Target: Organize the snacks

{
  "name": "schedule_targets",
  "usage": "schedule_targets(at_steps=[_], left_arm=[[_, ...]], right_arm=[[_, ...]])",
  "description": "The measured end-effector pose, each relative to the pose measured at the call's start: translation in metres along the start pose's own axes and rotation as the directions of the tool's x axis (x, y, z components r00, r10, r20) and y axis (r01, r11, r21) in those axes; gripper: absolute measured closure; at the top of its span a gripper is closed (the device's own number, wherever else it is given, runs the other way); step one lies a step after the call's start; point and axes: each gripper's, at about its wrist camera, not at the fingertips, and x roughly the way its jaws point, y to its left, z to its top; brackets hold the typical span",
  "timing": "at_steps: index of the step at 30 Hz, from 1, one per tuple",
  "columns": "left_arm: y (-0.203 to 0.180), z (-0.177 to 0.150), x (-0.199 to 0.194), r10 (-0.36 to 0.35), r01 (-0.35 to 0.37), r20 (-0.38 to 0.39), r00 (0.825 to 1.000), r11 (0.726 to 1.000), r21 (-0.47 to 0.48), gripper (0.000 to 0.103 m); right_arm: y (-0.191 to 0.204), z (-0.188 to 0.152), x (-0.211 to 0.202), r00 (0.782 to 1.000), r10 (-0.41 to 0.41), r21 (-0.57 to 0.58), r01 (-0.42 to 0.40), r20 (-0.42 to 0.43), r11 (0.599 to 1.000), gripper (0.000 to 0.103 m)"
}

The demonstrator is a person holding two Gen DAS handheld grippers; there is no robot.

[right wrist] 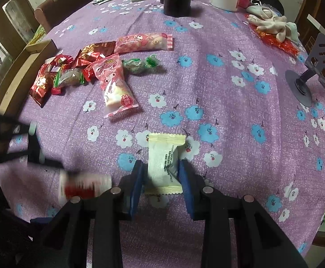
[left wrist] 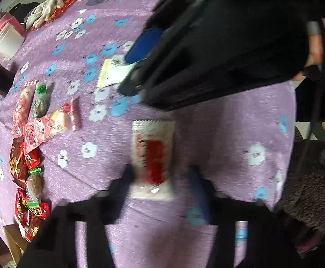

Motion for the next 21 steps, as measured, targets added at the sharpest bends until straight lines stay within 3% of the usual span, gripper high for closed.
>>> schedule_targets(at_steps=[3,10,16,21], left_arm=[[0.003,0.004,-0.003,-0.001,0.001,0.000,1.000,0.997,-0.079,0.071],[0.009,-0.007,-0.008,-0.012,0.029,0.091,0.996,0.980,-0.195,0.073],[0.017,-0.021,-0.014,-0.007,0.066,0.188,0.982,0.948,-0.310,0.073],[0.037,-0.043,-0.021,-0.007,0.118,0.262,0.965,0.904,-0.411,0.073]], right_arm=[[0.002,-0.001,0.000,1.000,-0.008,0.000,0.008,-0.001,1.000,0.071],[0.002,-0.007,-0.004,1.000,0.000,0.014,0.000,0.009,1.000,0.072],[0.001,-0.010,-0.014,1.000,0.007,0.028,-0.008,0.027,1.000,0.073],[0.002,-0.007,-0.022,0.999,0.015,0.025,-0.016,0.041,1.000,0.073]])
